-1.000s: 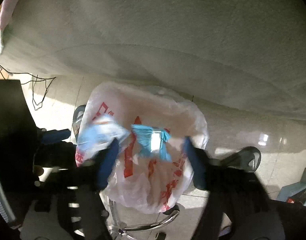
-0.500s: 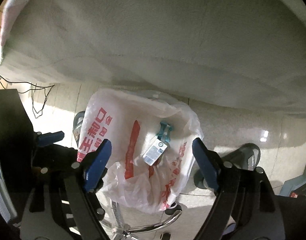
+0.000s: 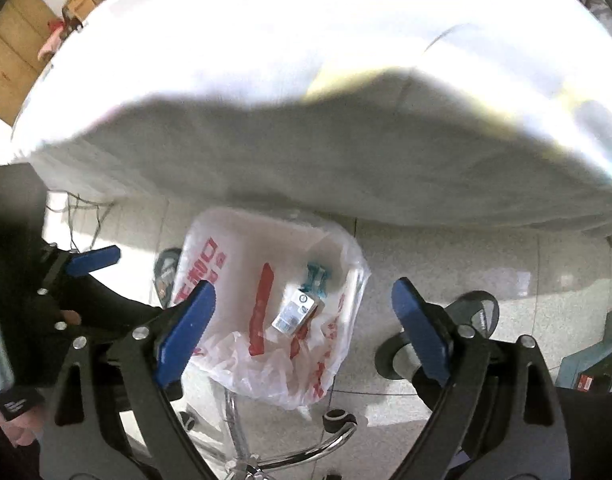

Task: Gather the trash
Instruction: 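Raise both tools back above the bed, then grasp the red candy wrapper with the right tool while the left tool grasps the white tray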

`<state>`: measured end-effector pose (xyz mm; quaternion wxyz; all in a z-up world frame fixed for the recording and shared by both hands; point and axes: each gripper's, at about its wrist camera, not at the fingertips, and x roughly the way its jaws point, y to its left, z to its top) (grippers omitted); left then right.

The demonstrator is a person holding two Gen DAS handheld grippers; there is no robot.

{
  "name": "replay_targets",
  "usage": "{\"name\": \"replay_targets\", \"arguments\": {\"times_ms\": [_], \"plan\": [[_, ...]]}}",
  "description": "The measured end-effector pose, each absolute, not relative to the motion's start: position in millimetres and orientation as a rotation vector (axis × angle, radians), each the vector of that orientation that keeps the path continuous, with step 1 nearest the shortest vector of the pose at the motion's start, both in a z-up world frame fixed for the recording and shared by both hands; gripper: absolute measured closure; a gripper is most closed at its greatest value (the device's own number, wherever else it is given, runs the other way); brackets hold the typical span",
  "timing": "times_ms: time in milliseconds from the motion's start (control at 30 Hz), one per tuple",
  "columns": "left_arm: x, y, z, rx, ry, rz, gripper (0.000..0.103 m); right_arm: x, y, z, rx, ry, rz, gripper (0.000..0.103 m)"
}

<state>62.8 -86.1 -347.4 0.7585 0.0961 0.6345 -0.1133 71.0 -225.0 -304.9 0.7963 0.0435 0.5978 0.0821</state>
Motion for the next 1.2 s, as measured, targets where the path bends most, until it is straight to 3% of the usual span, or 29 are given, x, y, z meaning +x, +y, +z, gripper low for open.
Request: {"name": "replay_targets", "arguments": {"times_ms": [367,733,1200], "plan": [[58.4,-92.9,-263.6,0.085,1.168,-0.310,0.008,30.6,-278.1,-199.2,0.194,1.110,0.062,0.013],[66.0,-61.2,-140.3,-0.010,0.924,-0.252,0.008,32.5,-289.9,-67.7,0.185,0.860,0.077,0.007],[131.3,-11.1,-66.9,0.027,0.830,-0.147,0.008,93.8,-258.6,-1.3,0.129,0.791,0.099,0.007]]}}
